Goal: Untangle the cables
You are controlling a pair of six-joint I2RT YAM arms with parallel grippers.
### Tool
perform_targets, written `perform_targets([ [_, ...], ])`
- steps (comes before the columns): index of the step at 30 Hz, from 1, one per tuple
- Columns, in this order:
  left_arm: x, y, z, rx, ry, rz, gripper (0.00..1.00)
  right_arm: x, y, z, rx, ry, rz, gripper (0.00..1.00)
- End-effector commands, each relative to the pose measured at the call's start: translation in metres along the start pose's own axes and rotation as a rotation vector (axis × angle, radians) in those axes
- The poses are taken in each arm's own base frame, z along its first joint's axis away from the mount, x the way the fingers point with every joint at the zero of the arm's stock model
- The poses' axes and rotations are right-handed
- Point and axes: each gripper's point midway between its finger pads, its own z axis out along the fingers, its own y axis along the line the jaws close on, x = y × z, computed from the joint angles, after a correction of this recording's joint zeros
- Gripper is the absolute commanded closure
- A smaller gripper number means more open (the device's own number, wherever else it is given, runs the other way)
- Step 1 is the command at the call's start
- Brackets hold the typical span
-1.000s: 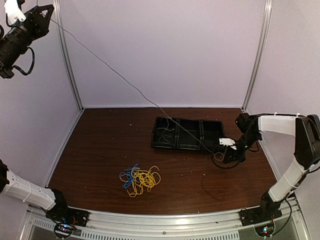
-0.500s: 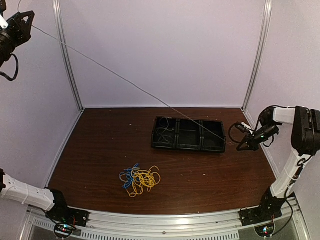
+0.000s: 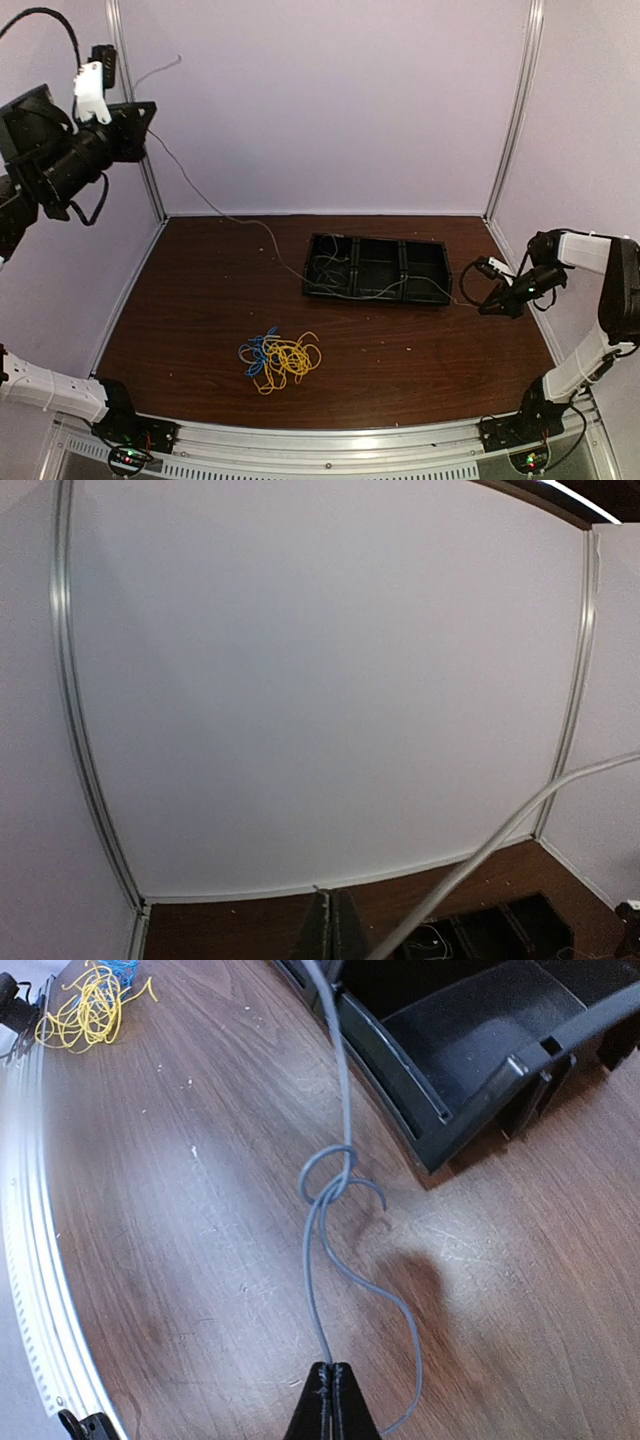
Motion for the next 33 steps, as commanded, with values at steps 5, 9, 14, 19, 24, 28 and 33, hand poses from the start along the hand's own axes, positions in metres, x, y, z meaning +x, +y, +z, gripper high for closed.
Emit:
perform_targets([
  [5, 0.155, -0.127, 0.001, 0.534, 0.374, -0.118, 1.0, 0.022, 0.038, 0.017, 0.032, 0.097, -0.175, 0.99],
  [9, 0.168, -0.152, -0.003, 0.623, 0.357, -0.153, 1.0, 0.041, 0.066, 0.031, -0.062, 0.18, -0.226, 0.68],
  [14, 0.171, -0.159, 0.0, 0.641, 0.349, -0.156, 1.0, 0.02, 0.071, 0.013, -0.101, 0.158, -0.186, 0.62],
  [19, 0.176, -0.165, 0.005, 0.647, 0.353, -0.149, 1.0, -0.007, 0.052, 0.018, -0.051, 0.082, -0.157, 0.62],
  [24, 0.177, -0.163, 0.011, 0.614, 0.346, -0.175, 1.0, -0.016, 0.061, 0.041, -0.094, 0.082, -0.213, 0.66],
  [28, 0.178, -0.155, 0.019, 0.544, 0.343, -0.203, 1.0, -0.02, 0.077, 0.064, -0.101, 0.119, -0.313, 0.69],
  [33, 0.177, -0.153, 0.022, 0.526, 0.336, -0.225, 1.0, -0.027, 0.086, 0.083, -0.055, 0.162, -0.457, 0.7],
])
